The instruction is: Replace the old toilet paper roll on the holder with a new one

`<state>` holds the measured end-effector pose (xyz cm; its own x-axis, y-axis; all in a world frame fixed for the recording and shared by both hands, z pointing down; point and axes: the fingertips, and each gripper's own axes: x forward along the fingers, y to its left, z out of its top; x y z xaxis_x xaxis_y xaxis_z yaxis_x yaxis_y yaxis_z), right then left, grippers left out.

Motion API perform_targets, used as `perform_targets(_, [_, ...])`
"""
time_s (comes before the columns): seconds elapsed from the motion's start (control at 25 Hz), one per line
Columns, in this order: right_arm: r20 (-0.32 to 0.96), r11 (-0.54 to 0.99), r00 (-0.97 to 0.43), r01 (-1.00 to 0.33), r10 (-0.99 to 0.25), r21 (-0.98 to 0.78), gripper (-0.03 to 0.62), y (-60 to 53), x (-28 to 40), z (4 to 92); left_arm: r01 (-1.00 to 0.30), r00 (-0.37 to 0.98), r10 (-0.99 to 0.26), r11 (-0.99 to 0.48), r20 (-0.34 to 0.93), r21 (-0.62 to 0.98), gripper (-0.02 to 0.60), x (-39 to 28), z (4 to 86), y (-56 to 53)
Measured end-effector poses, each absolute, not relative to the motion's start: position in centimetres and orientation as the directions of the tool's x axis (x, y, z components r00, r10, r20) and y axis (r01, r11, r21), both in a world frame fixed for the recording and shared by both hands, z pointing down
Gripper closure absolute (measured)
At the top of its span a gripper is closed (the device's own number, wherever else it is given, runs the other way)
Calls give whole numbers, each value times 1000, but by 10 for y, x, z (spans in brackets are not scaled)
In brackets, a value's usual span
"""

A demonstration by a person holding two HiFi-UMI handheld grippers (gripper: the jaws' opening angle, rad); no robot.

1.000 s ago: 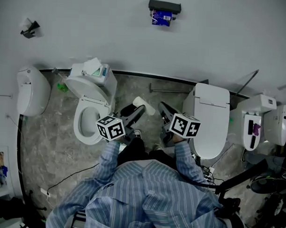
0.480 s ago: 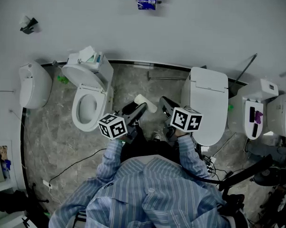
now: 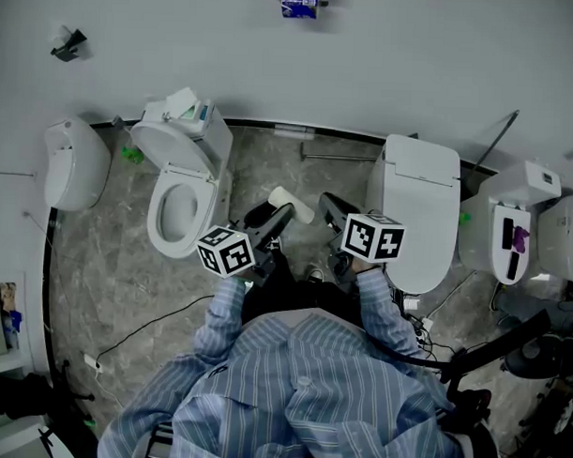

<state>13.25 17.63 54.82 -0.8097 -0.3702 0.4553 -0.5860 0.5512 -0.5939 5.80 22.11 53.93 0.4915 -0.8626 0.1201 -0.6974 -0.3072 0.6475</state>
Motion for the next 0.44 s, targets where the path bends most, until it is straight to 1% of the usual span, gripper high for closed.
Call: perform_targets(0.44, [461,563,-812,-581,-357,-588,572,166,116,548,-707,468,-876,-294,114,644,410,37,535,214])
